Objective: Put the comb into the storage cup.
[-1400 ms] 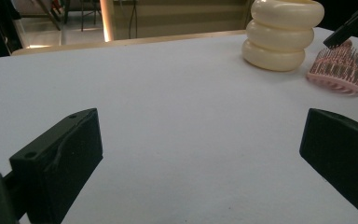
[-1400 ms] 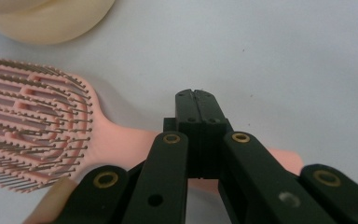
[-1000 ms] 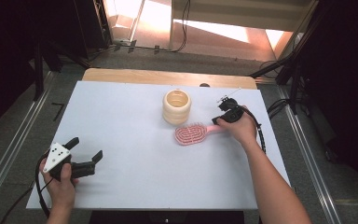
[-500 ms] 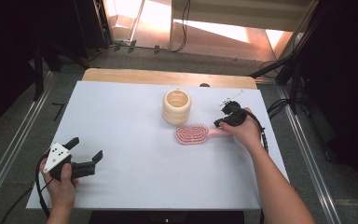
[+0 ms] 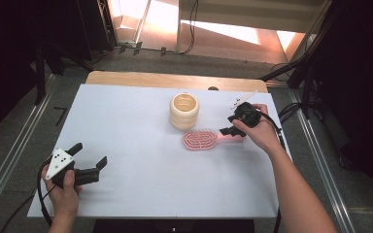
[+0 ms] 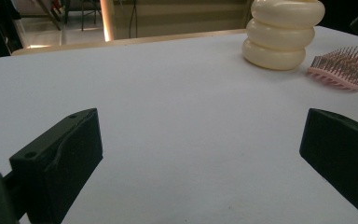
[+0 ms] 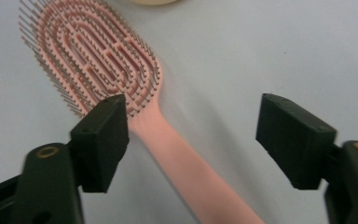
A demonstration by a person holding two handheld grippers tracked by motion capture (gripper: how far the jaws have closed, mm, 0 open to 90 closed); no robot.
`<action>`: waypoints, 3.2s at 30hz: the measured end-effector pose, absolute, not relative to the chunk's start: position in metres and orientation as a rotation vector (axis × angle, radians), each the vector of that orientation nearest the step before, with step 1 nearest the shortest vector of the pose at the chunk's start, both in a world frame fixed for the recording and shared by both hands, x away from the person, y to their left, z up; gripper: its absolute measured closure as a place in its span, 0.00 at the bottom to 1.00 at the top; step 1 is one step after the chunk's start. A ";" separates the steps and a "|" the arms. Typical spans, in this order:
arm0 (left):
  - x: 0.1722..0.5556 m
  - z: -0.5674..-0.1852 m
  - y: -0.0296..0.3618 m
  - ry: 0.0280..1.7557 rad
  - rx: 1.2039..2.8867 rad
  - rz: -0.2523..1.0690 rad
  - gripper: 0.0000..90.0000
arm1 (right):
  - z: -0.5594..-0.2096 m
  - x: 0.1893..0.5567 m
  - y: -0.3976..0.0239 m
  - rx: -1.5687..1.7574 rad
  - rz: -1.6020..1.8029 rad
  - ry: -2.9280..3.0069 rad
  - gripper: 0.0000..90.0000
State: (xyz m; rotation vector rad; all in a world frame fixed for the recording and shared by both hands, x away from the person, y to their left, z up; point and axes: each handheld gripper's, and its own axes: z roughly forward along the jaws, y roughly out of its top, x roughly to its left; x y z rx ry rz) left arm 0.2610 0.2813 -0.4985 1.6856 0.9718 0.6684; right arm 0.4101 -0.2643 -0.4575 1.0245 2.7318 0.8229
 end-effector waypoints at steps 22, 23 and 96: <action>0.261 -0.499 0.282 0.973 1.685 0.669 0.00 | -0.473 0.408 -0.246 0.626 0.565 2.903 0.03; 0.261 -0.499 0.282 0.972 1.686 0.669 0.00 | -0.473 0.408 -0.245 0.603 0.552 2.913 0.05; 0.261 -0.499 0.280 0.971 1.698 0.677 0.00 | -0.474 0.381 -0.241 0.525 0.747 2.950 0.75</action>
